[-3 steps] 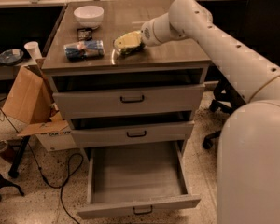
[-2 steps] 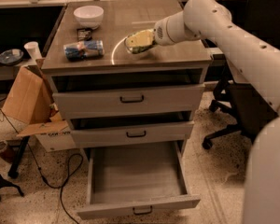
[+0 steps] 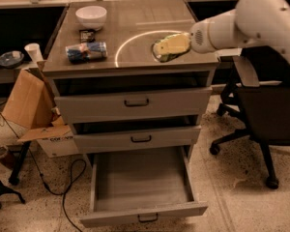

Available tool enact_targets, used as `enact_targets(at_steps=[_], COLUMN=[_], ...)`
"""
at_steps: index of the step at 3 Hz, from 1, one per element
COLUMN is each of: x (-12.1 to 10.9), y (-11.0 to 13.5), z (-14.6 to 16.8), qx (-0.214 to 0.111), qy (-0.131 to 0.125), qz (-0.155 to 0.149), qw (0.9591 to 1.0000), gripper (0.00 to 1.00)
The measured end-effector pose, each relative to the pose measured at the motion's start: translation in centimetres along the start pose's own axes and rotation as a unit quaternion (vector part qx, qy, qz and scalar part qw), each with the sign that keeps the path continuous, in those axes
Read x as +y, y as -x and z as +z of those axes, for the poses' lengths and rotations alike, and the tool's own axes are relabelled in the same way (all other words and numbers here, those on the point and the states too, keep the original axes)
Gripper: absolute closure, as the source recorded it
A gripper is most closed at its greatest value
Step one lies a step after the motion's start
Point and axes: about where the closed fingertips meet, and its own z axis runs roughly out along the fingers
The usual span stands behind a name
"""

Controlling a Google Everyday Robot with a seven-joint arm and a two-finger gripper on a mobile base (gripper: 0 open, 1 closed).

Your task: Place green can into bottom drawer

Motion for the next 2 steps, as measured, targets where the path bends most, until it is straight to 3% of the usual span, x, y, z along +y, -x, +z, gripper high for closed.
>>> enact_targets(at_steps=[1,2], x=[0.6,0.7], y=[-6.1,-12.7], z=[-3.0,-1.8], qx=[0.044,0.086], qy=[0.034,0.049], qz=[0.029,0.046], qw=[0.998,0.994], gripper=[1.0,1.0])
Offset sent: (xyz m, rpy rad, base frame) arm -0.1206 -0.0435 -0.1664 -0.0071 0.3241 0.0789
